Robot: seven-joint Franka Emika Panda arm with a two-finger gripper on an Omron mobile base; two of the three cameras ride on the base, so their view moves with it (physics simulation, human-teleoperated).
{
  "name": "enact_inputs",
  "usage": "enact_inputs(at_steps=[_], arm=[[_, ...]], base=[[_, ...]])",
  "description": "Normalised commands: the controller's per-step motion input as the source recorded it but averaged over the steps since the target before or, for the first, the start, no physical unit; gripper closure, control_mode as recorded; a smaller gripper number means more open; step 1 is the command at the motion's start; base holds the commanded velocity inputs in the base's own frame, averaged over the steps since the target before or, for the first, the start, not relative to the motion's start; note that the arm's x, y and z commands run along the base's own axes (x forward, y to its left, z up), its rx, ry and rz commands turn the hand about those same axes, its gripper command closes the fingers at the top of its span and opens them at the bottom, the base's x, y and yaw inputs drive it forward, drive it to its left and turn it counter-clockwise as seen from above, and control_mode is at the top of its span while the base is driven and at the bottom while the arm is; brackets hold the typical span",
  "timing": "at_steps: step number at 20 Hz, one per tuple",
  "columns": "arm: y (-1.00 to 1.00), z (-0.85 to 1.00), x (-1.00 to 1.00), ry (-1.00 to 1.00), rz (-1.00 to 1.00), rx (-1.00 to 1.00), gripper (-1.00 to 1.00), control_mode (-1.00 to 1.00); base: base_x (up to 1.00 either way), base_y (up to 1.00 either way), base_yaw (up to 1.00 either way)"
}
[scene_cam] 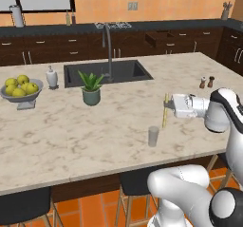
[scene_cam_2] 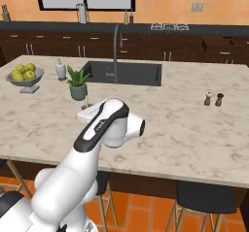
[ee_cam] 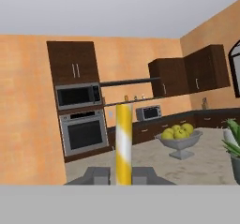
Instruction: Take a straw from the drawer in front and place it inside the glass cup on the dining counter.
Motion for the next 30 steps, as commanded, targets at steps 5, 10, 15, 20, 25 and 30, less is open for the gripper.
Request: enact_inputs(at_steps=[5, 10, 15, 20, 25, 30], arm=[[0.04, -0.23, 0.24, 0.00, 0.00, 0.00, 1.00, -1.00], [0.00, -0.21, 0.41, 0.00, 0.00, 0.00, 1.00, -1.00], [0.00, -0.19, 0.18, -0.01, 0.00, -0.02, 1.00, -1.00], [0.00, -0.17, 0.20, -0.02, 0.00, -0.03, 1.00, -1.00], [-0.03, -0.18, 0.29, -0.01, 0.00, -0.02, 1.00, -1.00], [-0.09, -0.21, 0.24, 0.00, 0.00, -0.01, 1.00, -1.00]], base=[[0.00, 0.00, 0.00], [0.00, 0.00, 0.00], [0.00, 0.00, 0.00], [0.00, 0.00, 0.00], [0.00, 0.00, 0.00], [0.00, 0.00, 0.00]])
